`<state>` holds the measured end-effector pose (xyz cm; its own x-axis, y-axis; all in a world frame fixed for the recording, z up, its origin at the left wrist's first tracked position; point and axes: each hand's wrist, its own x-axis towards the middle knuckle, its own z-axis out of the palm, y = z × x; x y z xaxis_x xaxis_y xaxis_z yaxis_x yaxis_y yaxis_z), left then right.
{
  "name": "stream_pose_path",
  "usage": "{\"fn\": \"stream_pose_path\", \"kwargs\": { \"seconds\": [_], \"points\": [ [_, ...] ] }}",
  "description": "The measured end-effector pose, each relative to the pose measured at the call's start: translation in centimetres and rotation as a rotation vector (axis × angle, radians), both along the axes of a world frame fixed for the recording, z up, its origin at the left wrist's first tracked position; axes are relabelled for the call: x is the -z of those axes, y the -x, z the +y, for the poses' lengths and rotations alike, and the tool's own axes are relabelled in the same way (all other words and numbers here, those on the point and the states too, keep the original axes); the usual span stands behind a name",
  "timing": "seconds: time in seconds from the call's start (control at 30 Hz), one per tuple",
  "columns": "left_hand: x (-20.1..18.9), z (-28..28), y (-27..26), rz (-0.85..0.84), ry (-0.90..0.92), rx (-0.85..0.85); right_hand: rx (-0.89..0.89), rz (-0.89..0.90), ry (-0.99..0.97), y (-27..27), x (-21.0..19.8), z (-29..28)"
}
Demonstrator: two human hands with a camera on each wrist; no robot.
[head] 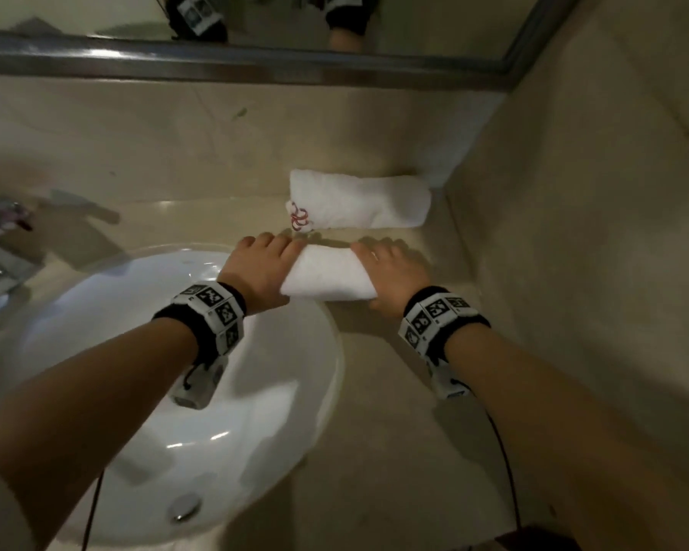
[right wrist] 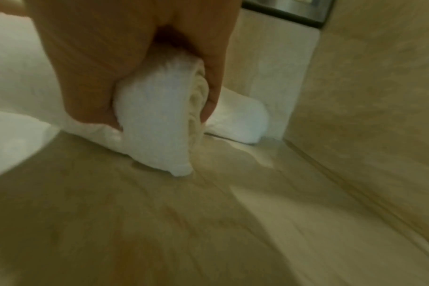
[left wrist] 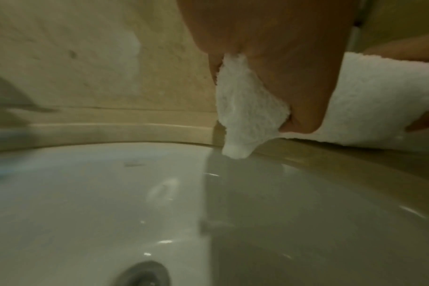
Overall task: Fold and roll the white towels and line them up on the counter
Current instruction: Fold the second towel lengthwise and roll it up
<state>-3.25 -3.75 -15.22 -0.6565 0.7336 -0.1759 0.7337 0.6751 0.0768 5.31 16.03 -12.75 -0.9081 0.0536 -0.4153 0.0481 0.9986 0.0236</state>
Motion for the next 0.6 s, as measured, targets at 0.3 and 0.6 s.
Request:
{"fn": "stream_pose_path", "kwargs": {
  "seconds": [0.3,0.6],
  "points": [
    [-1.3,-10.7,7.4,0.418,-0.179,-0.189,-0.228,0.303,-0.011,10.4,-2.2,-9.1],
    [2.1,-13.5,9.6,0.491,-0.094,-0.454,-0.239,0.297,-0.098,15.1,1.5,-13.8]
  ]
}}
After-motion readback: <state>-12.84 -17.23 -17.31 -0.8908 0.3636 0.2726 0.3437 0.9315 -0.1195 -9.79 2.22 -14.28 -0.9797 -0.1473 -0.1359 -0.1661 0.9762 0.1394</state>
